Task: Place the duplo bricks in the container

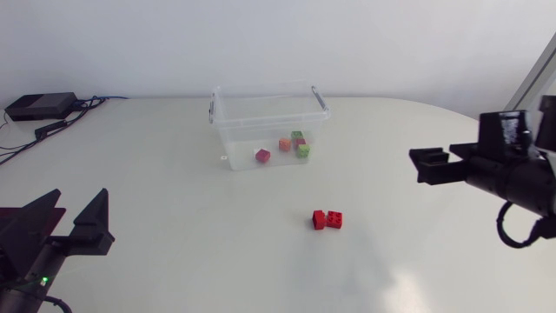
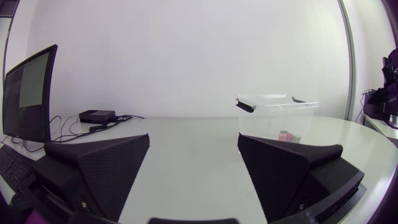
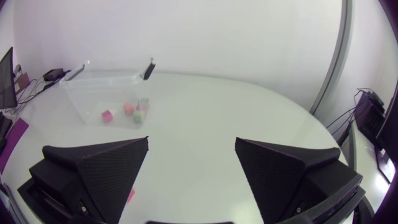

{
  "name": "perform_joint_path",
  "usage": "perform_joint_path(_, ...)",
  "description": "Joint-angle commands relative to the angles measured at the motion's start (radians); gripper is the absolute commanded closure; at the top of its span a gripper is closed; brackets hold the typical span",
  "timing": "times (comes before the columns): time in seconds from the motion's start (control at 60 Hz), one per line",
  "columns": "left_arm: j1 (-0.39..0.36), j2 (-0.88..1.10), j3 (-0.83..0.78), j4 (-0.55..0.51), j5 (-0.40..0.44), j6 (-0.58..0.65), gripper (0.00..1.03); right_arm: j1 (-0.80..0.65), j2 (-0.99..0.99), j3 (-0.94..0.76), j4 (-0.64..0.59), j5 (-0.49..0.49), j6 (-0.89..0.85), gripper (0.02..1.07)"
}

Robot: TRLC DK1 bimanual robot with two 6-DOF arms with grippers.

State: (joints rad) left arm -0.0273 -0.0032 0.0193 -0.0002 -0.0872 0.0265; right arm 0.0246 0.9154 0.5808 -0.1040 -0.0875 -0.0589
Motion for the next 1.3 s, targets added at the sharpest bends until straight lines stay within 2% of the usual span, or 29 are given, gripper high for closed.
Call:
perform_joint_path(0.0, 0.006, -0.007, -0.019, 0.012, 0.001, 0.006, 0.04, -0.025, 0.152, 0.040, -0.040, -0.063, 0.014, 0.06)
perform_joint_path(0.133, 0.006, -0.007, -0.019, 0.012, 0.001, 0.006, 0.04, -0.064, 0.333, 0.080, -0.092, -0.245, 0.014, 0.06)
perform_joint_path(0.2, 0.006, -0.007, -0.019, 0.012, 0.001, 0.006, 0.04, -0.064, 0.401, 0.093, -0.122, -0.299, -0.005, 0.06)
perform_joint_path(0.267, 0.006, -0.007, -0.019, 0.012, 0.001, 0.006, 0.04, -0.060, 0.461, 0.108, -0.146, -0.330, -0.110, 0.06)
perform_joint_path(0.35, 0.006, -0.007, -0.019, 0.012, 0.001, 0.006, 0.04, -0.060, 0.545, 0.159, -0.281, -0.432, -0.331, 0.06)
perform_joint_path(0.383, 0.006, -0.007, -0.019, 0.012, 0.000, 0.006, 0.04, -0.054, 0.573, 0.185, -0.336, -0.423, -0.386, 0.06)
perform_joint_path(0.417, 0.006, -0.007, -0.019, 0.012, 0.001, 0.006, 0.04, -0.028, 0.608, 0.211, -0.385, -0.368, -0.446, 0.06)
perform_joint_path(0.6, 0.006, -0.007, -0.019, 0.012, 0.000, 0.006, 0.04, 0.127, 0.599, 0.129, -0.257, -0.319, -0.636, 0.06)
perform_joint_path(0.733, 0.006, -0.007, -0.019, 0.012, 0.001, 0.006, 0.04, 0.225, 0.629, 0.103, -0.164, -0.274, -0.682, 0.06)
perform_joint_path(1.017, 0.006, -0.007, -0.019, 0.012, 0.001, 0.006, 0.04, 0.241, 0.784, 0.180, -0.140, -0.278, -0.812, 0.06)
perform_joint_path(1.283, 0.006, -0.007, -0.019, 0.012, 0.001, 0.006, 0.04, 0.233, 0.875, 0.287, -0.177, -0.311, -0.826, 0.07)
